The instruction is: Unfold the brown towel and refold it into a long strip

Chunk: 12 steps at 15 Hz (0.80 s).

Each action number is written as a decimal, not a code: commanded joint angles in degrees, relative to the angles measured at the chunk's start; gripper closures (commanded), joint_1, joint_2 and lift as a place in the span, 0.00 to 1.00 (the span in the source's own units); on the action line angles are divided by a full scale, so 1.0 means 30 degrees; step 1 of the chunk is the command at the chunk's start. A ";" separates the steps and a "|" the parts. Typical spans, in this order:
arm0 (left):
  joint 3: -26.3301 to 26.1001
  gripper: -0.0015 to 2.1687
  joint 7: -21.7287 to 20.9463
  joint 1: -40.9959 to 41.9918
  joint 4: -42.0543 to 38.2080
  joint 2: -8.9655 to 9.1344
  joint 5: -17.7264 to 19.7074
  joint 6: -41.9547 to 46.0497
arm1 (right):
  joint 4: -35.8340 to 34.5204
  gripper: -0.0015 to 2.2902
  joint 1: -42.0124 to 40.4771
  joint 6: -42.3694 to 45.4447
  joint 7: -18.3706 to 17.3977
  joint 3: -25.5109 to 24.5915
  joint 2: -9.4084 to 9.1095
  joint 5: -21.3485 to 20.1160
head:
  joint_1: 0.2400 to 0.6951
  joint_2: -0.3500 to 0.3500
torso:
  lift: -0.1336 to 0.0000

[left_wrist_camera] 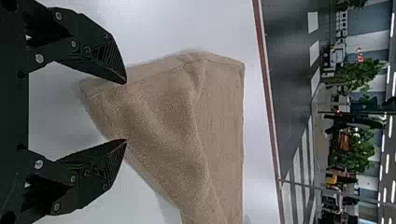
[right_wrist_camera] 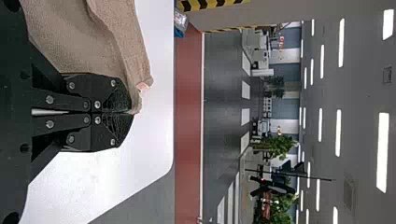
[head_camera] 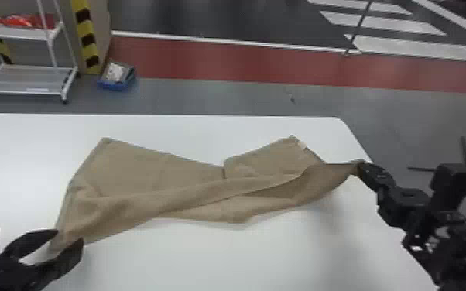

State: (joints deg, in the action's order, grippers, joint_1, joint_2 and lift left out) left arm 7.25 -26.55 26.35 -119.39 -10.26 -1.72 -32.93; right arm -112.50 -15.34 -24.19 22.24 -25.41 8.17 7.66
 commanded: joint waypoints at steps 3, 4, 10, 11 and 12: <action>-0.0218 0.47 0.0472 -0.0113 0.0189 -0.0126 -0.0569 -0.0084 | 0.0028 0.72 -0.0042 0.0166 0.0000 -0.0085 0.0000 0.0084 | 1.00 0.20 | 0.09; -0.0218 0.47 0.0472 -0.0083 0.0189 -0.0214 -0.0686 -0.0202 | 0.0028 0.72 -0.0042 0.0166 0.0000 -0.0085 0.0000 0.0084 | 1.00 0.20 | 0.09; 0.0192 0.64 0.0794 0.0005 -0.0456 -0.0272 -0.0539 -0.0319 | -0.0236 0.72 -0.0013 0.0166 0.0264 0.0032 0.0029 0.0201 | 1.00 0.23 | 0.09; 0.0427 0.64 0.0824 0.0180 -0.1100 -0.0214 -0.0276 -0.0319 | -0.0675 0.72 -0.0071 0.0166 0.0410 0.0032 0.0029 0.0113 | 1.00 0.23 | 0.09; 0.0807 0.64 0.0941 0.0415 -0.2067 -0.0126 0.0164 -0.0202 | -0.1349 0.72 -0.0101 0.0108 0.0879 0.0032 0.0059 -0.0151 | 1.00 0.24 | 0.09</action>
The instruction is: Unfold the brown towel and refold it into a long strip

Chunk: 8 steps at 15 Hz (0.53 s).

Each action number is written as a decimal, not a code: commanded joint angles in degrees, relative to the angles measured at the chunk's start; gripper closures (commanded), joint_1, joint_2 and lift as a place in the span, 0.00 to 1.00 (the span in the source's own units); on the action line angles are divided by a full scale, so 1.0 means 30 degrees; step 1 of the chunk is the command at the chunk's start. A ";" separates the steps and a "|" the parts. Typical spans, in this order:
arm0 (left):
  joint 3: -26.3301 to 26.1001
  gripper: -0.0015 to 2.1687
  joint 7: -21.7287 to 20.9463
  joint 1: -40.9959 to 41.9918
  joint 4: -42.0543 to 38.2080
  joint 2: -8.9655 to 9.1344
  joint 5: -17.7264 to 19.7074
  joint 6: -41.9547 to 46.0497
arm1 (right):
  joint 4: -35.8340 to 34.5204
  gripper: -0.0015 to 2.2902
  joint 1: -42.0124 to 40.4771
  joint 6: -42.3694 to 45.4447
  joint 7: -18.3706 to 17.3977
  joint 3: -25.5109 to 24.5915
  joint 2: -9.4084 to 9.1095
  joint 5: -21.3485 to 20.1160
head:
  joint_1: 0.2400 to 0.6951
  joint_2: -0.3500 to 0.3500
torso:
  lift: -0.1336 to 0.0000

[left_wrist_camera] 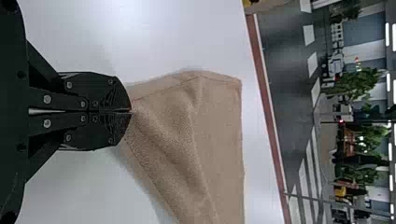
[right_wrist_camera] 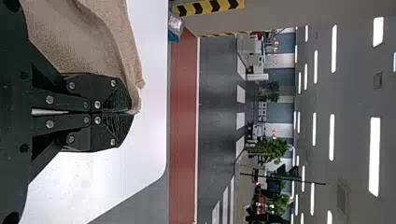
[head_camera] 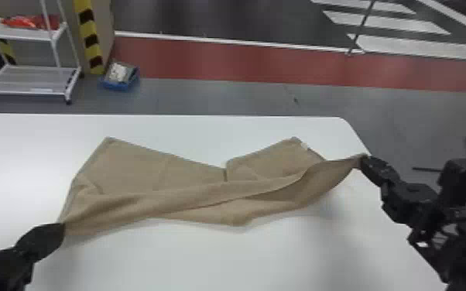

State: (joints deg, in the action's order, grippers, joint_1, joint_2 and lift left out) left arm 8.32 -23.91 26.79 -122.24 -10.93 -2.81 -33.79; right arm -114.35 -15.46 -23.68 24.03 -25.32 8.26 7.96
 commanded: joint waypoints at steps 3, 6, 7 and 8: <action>0.1415 0.64 0.0615 0.0622 -0.4664 0.0185 0.1260 -0.0384 | -0.3281 0.72 -0.0178 -0.1997 0.2977 -0.0497 0.0176 -0.0631 | 1.00 0.29 | 0.09; 0.4022 0.64 0.1026 -0.0257 -0.7359 0.0185 0.3809 -0.3841 | -0.6123 0.72 -0.0090 -0.4399 0.4969 -0.1727 0.0938 -0.0836 | 1.00 0.33 | 0.09; 0.4725 0.64 0.1201 -0.0843 -0.7564 0.0185 0.4365 -0.4485 | -0.6650 0.72 -0.0061 -0.4868 0.5614 -0.2079 0.1231 -0.0924 | 1.00 0.37 | 0.09; 0.5340 0.64 0.1494 -0.1370 -0.7593 0.0215 0.4834 -0.4837 | -0.7061 0.72 -0.0061 -0.5395 0.6434 -0.2635 0.1671 -0.0954 | 1.00 0.38 | 0.09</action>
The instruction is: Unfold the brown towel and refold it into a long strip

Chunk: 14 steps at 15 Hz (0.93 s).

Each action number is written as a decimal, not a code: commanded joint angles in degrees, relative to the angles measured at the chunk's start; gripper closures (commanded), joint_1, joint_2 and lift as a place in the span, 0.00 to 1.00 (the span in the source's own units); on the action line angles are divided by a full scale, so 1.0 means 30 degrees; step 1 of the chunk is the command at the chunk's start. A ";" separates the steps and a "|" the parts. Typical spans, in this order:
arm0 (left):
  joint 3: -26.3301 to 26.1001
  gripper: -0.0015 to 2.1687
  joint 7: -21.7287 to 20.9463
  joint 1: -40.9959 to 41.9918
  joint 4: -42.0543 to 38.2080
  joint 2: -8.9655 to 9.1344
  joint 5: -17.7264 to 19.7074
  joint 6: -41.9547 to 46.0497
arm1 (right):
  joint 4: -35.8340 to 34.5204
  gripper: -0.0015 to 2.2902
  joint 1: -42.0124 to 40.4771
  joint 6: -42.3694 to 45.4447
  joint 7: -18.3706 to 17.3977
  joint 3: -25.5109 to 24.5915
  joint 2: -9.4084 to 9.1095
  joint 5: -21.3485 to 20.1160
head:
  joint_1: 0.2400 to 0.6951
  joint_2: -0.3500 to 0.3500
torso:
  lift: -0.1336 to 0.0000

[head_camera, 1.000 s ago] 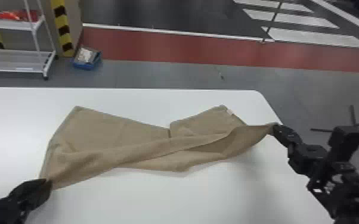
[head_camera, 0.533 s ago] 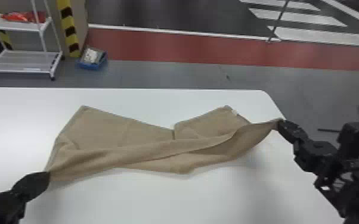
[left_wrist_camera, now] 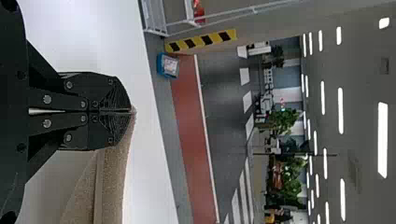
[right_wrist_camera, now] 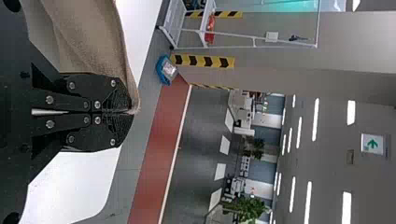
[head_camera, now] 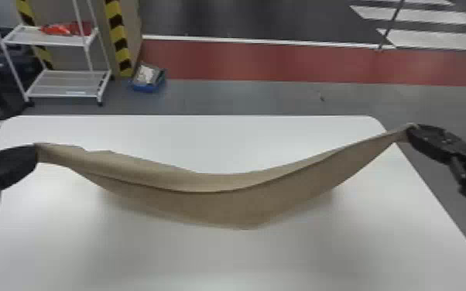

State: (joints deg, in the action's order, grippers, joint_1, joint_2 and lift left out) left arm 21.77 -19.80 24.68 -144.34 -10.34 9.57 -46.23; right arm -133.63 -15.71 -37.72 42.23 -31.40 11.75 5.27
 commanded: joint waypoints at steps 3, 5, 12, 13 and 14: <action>0.1886 0.64 0.0682 -0.1578 -0.0255 -0.0011 0.1262 -0.0690 | -0.0838 0.72 -0.0331 -0.1768 0.2036 -0.1165 0.2410 -0.0790 | 1.00 0.44 | 0.09; 0.1798 0.64 0.1708 -0.2603 0.0009 -0.0011 0.1233 -0.0690 | -0.0838 0.72 -0.0067 -0.2413 0.2622 -0.0813 0.3201 -0.2167 | 0.96 0.46 | 0.09; -0.0546 0.64 0.2411 -0.8609 0.6777 -0.1388 0.0793 -0.0631 | 0.6310 0.72 0.8575 -0.1475 0.1333 0.6189 0.2879 -0.6796 | 0.76 0.51 | 0.09; -0.1454 0.64 0.2440 -1.0103 0.8534 -0.1476 0.0325 -0.0338 | 0.8478 0.72 1.0275 -0.0186 0.0864 0.6892 0.2293 -0.7148 | 0.74 0.53 | 0.09; -0.2099 0.64 0.2440 -1.1451 1.0175 -0.1476 -0.0056 0.0189 | 1.0060 0.72 1.1651 0.0986 0.0425 0.7448 0.1561 -0.7704 | 0.67 0.54 | 0.09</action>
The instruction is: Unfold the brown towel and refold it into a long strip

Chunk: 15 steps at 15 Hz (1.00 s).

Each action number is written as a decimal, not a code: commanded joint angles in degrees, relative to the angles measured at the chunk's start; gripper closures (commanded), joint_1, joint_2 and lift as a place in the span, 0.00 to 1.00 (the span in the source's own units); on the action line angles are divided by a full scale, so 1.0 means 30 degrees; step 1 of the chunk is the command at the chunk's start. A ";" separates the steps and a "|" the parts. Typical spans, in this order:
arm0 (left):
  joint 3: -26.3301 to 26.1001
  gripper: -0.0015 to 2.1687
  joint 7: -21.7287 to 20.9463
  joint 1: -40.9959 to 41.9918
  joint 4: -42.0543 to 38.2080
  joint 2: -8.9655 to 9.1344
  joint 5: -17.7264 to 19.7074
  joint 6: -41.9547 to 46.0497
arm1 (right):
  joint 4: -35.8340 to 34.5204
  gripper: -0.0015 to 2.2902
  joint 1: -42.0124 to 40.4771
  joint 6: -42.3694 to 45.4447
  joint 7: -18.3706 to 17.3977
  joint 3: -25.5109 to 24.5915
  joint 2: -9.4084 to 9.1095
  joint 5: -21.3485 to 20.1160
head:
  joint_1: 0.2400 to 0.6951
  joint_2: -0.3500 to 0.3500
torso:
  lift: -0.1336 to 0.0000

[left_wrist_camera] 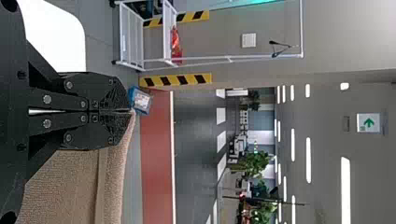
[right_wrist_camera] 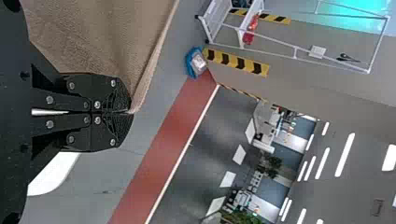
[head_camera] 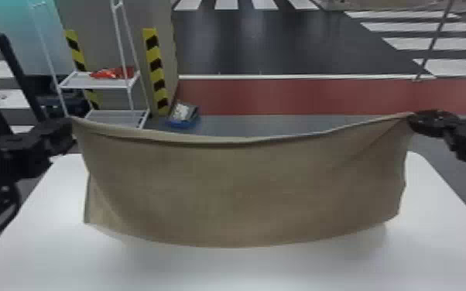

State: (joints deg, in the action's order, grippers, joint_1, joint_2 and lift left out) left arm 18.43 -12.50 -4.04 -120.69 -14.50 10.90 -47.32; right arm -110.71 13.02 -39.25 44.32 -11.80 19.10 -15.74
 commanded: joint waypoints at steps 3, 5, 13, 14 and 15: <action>-0.1544 0.64 0.0035 -0.4043 0.4780 -0.0087 -0.0439 0.2720 | 0.4470 0.72 0.3920 0.4836 -0.1882 0.1092 -0.2558 -0.1435 | 0.54 0.56 | 0.09; -0.1134 0.64 -0.0082 -0.4131 0.4428 0.0030 0.0703 0.3071 | 0.4441 0.72 0.3891 0.6300 -0.2439 0.0360 -0.2587 -0.0878 | 0.44 0.58 | 0.09; 0.0390 0.64 -0.5238 0.3428 -0.3541 -0.0263 -0.2373 -0.8355 | 0.1365 0.72 -0.5982 0.8468 0.1370 -0.2892 0.1485 0.0968 | 0.77 0.48 | 0.09; 0.0360 0.64 -0.6117 0.4101 -0.4478 -0.0117 -0.3340 -0.9585 | 0.1101 0.72 -0.6890 0.8937 0.1809 -0.3419 0.1720 0.1085 | 0.88 0.47 | 0.09; 0.0419 0.64 -0.6996 0.4511 -0.5269 0.0147 -0.3867 -1.0816 | 0.0896 0.72 -0.7623 0.9054 0.2249 -0.3918 0.1807 0.1407 | 0.99 0.46 | 0.09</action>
State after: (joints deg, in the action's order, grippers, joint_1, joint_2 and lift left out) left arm 19.62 -31.95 7.30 -133.04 -14.85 2.11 -74.59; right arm -107.08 -6.45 -13.06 50.32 -21.67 23.86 -12.46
